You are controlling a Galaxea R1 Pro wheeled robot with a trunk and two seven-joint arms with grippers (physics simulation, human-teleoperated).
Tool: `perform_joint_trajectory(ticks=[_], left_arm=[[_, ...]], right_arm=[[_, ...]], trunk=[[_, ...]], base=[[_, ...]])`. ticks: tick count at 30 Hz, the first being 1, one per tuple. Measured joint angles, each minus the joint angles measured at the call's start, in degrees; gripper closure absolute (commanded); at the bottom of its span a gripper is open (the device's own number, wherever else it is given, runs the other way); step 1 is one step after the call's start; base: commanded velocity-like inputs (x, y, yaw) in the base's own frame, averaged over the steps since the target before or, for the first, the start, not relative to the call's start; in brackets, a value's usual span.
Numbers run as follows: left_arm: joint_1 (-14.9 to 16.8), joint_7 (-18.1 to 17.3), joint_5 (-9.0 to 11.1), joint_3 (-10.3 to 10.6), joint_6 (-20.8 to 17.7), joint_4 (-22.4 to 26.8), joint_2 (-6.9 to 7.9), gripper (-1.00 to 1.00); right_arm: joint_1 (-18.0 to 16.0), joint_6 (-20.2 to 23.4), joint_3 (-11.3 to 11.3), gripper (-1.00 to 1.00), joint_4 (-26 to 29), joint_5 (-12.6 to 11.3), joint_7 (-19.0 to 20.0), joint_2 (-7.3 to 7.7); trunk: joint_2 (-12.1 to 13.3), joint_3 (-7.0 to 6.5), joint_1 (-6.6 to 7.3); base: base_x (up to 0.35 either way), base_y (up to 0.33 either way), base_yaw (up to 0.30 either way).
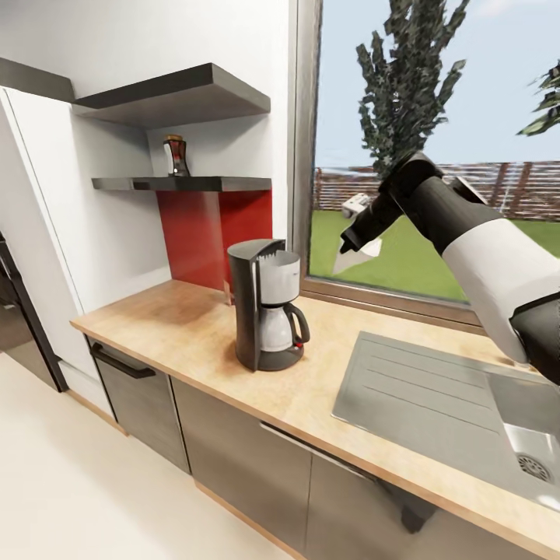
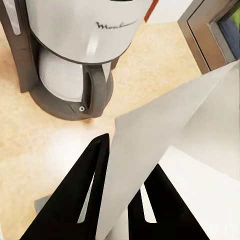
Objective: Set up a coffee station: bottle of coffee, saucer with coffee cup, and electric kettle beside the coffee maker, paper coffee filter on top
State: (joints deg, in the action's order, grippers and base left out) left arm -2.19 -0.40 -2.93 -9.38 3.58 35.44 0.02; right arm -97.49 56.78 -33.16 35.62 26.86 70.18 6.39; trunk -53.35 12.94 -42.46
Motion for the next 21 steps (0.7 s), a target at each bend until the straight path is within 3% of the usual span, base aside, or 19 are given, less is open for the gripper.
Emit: perform_joint_trajectory(ticks=[8,21], left_arm=[[0.00,0.00,0.00,-0.01,-0.01,-0.05,0.07,-1.00],[0.00,0.00,-0.01,-0.02,-0.01,-0.07,0.08,-1.00]], right_arm=[[-0.95,0.04,-0.01,1.00,0.14,0.70,0.40,-0.66],[-1.35,0.05,-0.02,1.00,0.56,0.70,0.41,-1.47]], trunk=[[0.00,0.00,0.01],[0.00,0.00,0.03]], base=[[0.050,0.046,0.000],[0.230,0.220,0.000]])
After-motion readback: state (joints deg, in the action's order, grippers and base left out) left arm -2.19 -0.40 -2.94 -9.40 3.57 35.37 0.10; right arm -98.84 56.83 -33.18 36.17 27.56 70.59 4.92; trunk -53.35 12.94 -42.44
